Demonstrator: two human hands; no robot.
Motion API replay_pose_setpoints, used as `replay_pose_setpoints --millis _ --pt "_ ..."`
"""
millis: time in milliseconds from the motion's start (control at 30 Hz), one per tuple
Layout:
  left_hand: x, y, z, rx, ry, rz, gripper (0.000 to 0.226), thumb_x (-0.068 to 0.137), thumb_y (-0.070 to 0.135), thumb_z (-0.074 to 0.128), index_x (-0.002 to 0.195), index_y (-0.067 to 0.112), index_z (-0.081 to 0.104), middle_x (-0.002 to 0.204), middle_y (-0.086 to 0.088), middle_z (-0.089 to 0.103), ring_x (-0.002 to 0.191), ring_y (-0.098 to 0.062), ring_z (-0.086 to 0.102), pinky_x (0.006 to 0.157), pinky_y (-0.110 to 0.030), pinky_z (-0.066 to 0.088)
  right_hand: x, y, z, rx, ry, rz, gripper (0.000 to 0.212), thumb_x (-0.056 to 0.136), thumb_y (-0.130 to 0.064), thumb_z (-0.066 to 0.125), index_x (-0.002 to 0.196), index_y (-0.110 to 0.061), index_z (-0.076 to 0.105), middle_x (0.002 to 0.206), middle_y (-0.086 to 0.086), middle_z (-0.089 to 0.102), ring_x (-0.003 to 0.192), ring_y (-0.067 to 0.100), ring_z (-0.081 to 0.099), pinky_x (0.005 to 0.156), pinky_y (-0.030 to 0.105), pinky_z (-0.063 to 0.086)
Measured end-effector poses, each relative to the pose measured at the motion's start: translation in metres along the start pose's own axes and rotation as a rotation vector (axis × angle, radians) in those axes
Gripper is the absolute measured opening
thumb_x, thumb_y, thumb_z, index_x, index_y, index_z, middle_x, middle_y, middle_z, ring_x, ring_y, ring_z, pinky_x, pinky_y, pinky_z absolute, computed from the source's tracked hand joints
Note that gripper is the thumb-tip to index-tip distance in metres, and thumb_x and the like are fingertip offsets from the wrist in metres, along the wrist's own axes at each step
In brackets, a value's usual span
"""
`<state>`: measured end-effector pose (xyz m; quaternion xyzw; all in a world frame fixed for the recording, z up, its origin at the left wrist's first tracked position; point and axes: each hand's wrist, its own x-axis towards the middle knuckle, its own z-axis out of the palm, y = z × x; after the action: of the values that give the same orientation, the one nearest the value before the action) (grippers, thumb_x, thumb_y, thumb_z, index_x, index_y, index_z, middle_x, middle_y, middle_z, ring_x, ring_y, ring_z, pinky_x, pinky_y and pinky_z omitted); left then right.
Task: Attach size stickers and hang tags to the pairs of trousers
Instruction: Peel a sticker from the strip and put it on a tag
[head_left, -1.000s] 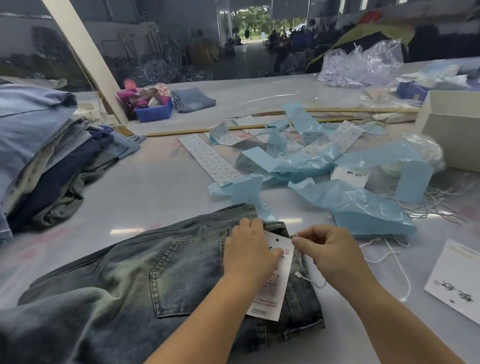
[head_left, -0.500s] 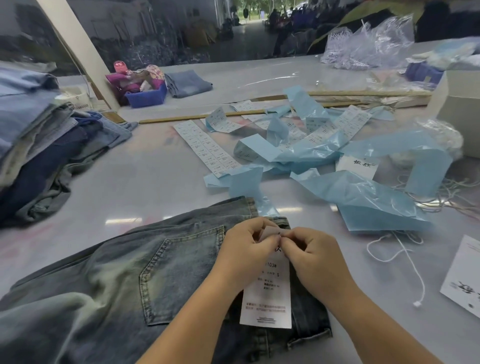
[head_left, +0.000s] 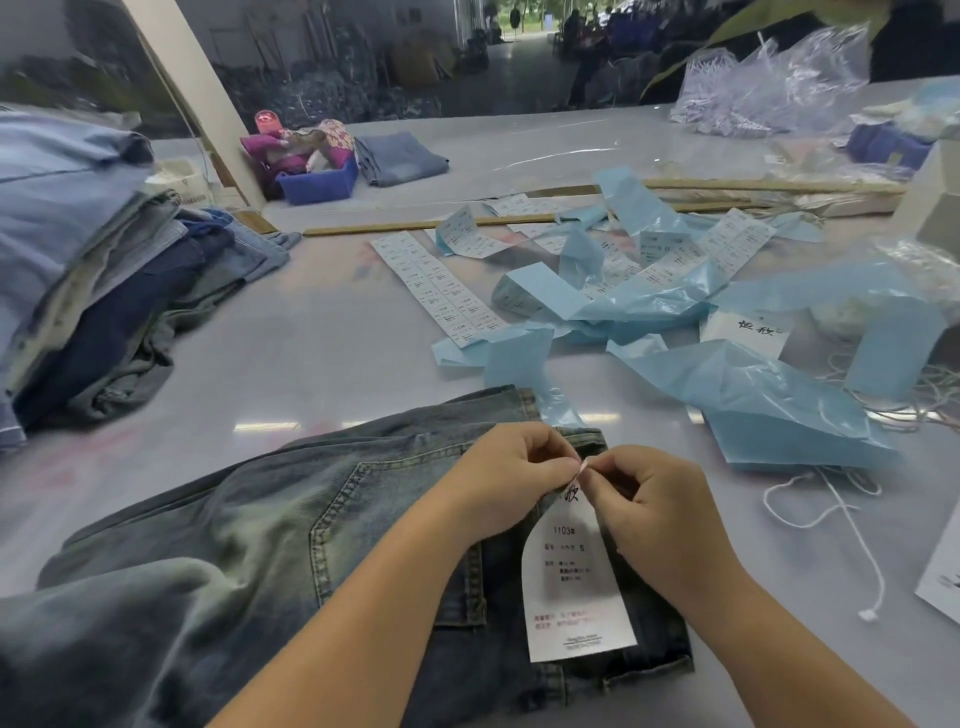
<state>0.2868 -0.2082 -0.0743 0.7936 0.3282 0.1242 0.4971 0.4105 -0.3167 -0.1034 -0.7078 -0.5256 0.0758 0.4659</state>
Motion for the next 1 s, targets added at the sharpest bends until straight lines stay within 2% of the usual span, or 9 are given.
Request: replay_pose_setpoints --millis 167,267,367,433,533,667,767,867,1000 --pt "0.001 0.006 0.005 0.218 0.013 0.110 0.015 0.098 0.026 0.050 0.085 0.032 0.056 0.082 0.009 0.061 0.073 -0.009 0.055 0.065 -0.028 0.044 0.005 -0.003 -0.006 0.190 0.008 0.111 0.012 0.090 -0.021 0.064 0.093 -0.034 0.064 0.073 -0.010 0.063 0.060 0.007 0.058 0.050 0.013 0.043" --pt "0.003 0.011 0.010 0.375 0.068 0.224 0.010 0.100 0.022 0.047 0.094 0.026 0.054 0.089 0.009 0.059 0.081 -0.013 0.055 0.071 -0.032 0.042 0.018 -0.002 -0.011 0.134 -0.100 0.223 0.014 0.091 -0.025 0.061 0.081 -0.024 0.070 0.081 -0.006 0.064 0.073 0.003 0.059 0.060 0.013 0.044" --pt "0.007 0.013 0.015 0.551 0.122 0.340 0.010 0.101 0.022 0.046 0.099 0.021 0.055 0.096 0.004 0.059 0.085 -0.019 0.053 0.075 -0.033 0.037 0.031 -0.003 -0.022 0.334 -0.228 0.403 0.021 0.089 -0.013 0.063 0.070 -0.015 0.073 0.056 -0.010 0.062 0.049 0.000 0.055 0.047 0.009 0.038" --pt "0.010 0.013 0.017 0.482 0.138 0.326 0.010 0.102 0.023 0.046 0.098 0.021 0.055 0.093 0.004 0.059 0.083 -0.018 0.052 0.074 -0.034 0.041 0.036 0.000 -0.029 0.450 -0.283 0.489 0.020 0.088 -0.009 0.064 0.071 -0.013 0.072 0.043 -0.012 0.048 0.035 0.002 0.038 0.037 0.011 0.029" --pt "0.016 0.011 0.014 0.256 0.137 0.199 0.014 0.102 0.024 0.047 0.090 0.027 0.052 0.084 0.008 0.057 0.075 -0.008 0.051 0.064 -0.026 0.039 0.041 0.003 -0.035 0.481 -0.319 0.566 0.008 0.088 -0.011 0.065 0.086 -0.006 0.072 0.042 -0.010 0.044 0.038 0.008 0.023 0.036 0.018 0.021" --pt "0.022 0.010 0.011 0.081 0.064 0.078 0.016 0.101 0.025 0.049 0.086 0.028 0.056 0.085 0.008 0.064 0.076 -0.007 0.057 0.065 -0.023 0.045 0.043 0.003 -0.037 0.517 -0.339 0.539 0.018 0.089 -0.011 0.065 0.088 0.006 0.068 0.045 -0.008 0.055 0.035 0.005 0.034 0.035 0.015 0.026" --pt "0.024 0.009 0.010 -0.039 0.029 0.037 0.015 0.099 0.023 0.052 0.085 0.025 0.058 0.083 0.003 0.068 0.073 -0.011 0.061 0.066 -0.029 0.049 0.044 0.005 -0.037 0.558 -0.306 0.498 0.015 0.088 -0.004 0.065 0.084 0.010 0.066 0.056 0.002 0.064 0.038 0.002 0.047 0.039 0.009 0.033" --pt "0.026 0.006 0.004 -0.087 0.024 0.012 0.017 0.099 0.019 0.052 0.083 0.023 0.057 0.076 0.001 0.066 0.069 -0.013 0.060 0.065 -0.028 0.048 0.044 0.008 -0.039 0.569 -0.315 0.491 0.016 0.088 -0.010 0.066 0.077 0.001 0.067 0.072 0.018 0.067 0.046 0.011 0.036 0.044 0.018 0.028" --pt "0.026 0.005 0.004 -0.070 0.098 -0.020 0.015 0.101 0.018 0.048 0.088 0.018 0.055 0.065 0.004 0.065 0.047 -0.005 0.056 0.045 -0.016 0.043 0.043 0.010 -0.041 0.518 -0.349 0.494 0.021 0.092 -0.009 0.061 0.073 -0.002 0.062 0.070 0.015 0.071 0.045 0.008 0.048 0.043 0.016 0.032"
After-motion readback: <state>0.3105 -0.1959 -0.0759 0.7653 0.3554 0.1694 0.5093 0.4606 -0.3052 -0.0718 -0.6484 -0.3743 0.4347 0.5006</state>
